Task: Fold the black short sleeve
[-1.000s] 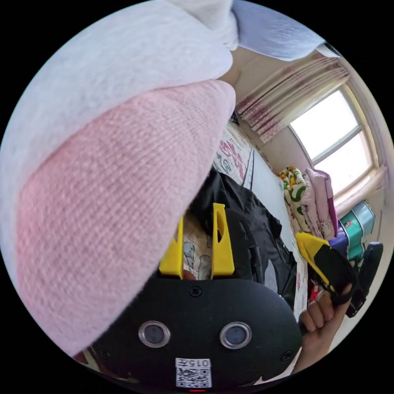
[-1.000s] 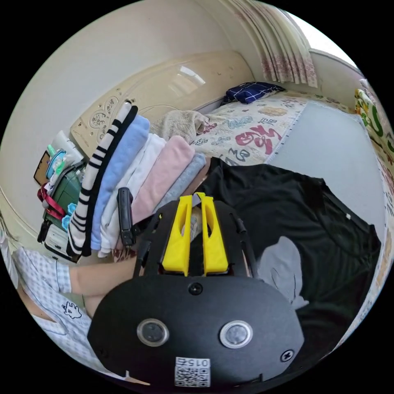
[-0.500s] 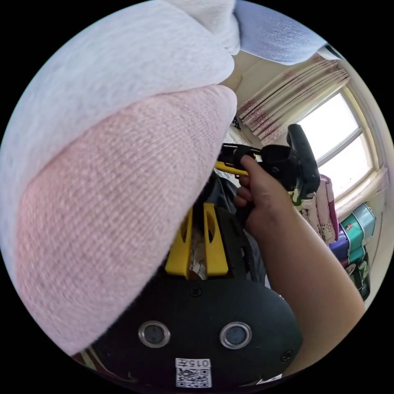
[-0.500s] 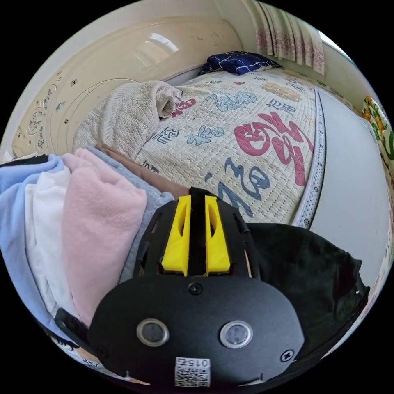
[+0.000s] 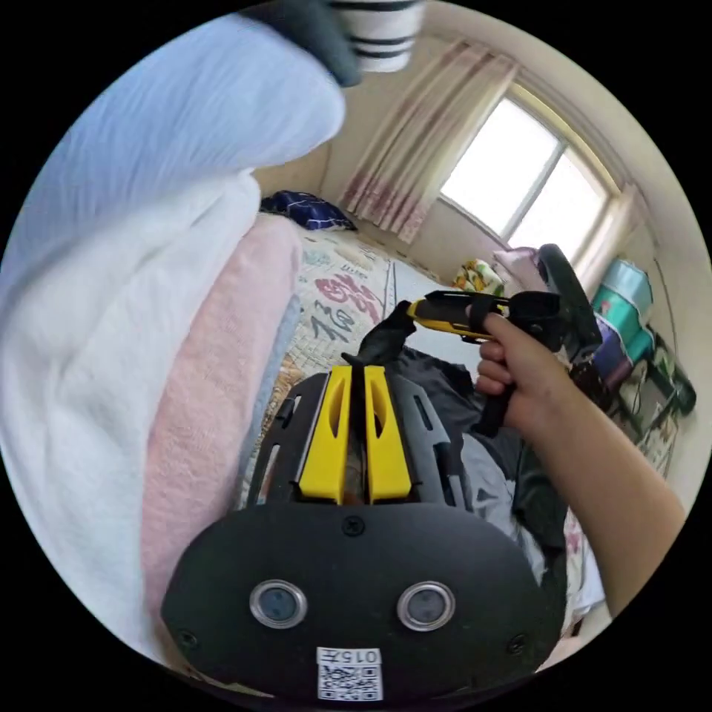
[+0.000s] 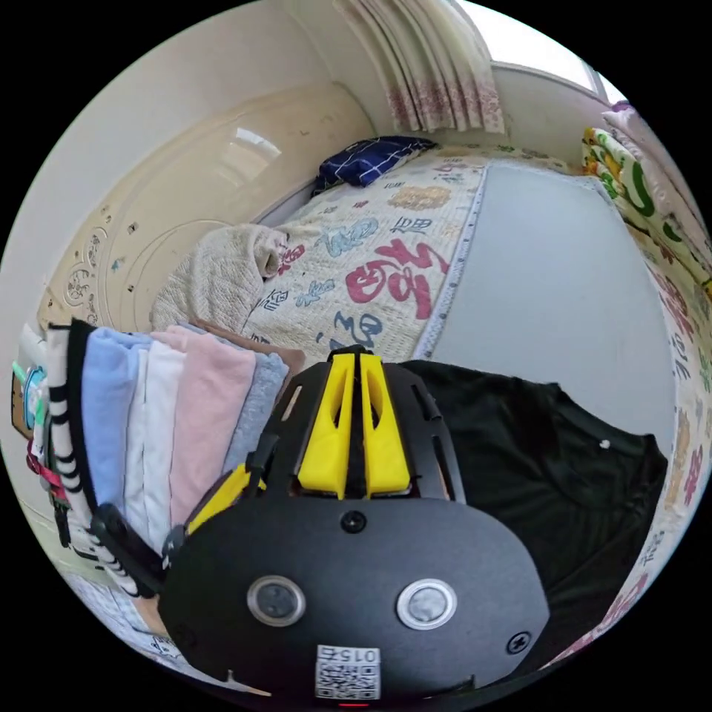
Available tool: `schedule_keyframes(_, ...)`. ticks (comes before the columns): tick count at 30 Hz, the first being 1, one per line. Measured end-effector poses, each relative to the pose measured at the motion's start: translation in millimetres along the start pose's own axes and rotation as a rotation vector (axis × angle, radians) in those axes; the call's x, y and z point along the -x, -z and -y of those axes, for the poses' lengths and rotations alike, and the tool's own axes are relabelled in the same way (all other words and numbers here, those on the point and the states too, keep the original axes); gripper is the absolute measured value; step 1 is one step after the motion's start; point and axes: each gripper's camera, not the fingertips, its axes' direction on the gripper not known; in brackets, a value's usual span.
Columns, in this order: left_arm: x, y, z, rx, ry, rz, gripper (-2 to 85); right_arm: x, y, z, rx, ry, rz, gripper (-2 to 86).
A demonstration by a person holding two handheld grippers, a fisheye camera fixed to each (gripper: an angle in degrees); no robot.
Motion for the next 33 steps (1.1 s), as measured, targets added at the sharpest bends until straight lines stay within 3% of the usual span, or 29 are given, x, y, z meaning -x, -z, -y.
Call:
schedule_keyframes(5, -45.8, 2.8, 1.3, 0.258, -0.329, -0.204, 1.8, -63.5, 73.9, -74.8, -0.021, -0.081, 0.062, 0.7)
schedule_keyframes(8, -55.4, 3.1, -6.6, 0.392, -0.332, -0.291, 2.5, -97.1, 87.6, -129.2, 0.066, -0.153, 0.070, 1.4)
schedule_keyframes(14, -66.2, 15.3, 2.3, 0.385, -0.253, -0.363, 5.0, -133.5, 114.2, -198.9, 0.036, -0.227, -0.031, 4.7)
schedule_keyframes(22, -123.3, -26.8, -9.0, 0.410, -0.473, -0.255, 8.5, -99.2, 89.5, -179.4, 0.104, -0.042, -0.036, 9.1)
schedule_keyframes(25, -135.3, -45.7, -12.9, 0.441, -0.506, -0.194, 7.7, -96.0, 66.9, -177.3, 0.181, -0.012, -0.149, 9.5)
schedule_keyframes(28, -128.7, -56.5, -9.3, 0.435, -0.470, -0.162, 2.3, -102.2, 63.3, -187.0, 0.168, -0.036, -0.202, 5.4)
schedule_keyframes(29, -125.1, -55.5, -3.4, 0.442, -0.471, -0.196, 1.5, -106.6, 66.5, -192.1, 0.159, -0.053, -0.190, 1.3)
schedule_keyframes(33, -116.3, -48.2, 13.5, 0.463, -0.456, -0.311, 0.3, -126.1, 83.1, -209.2, 0.117, -0.108, -0.091, -0.6)
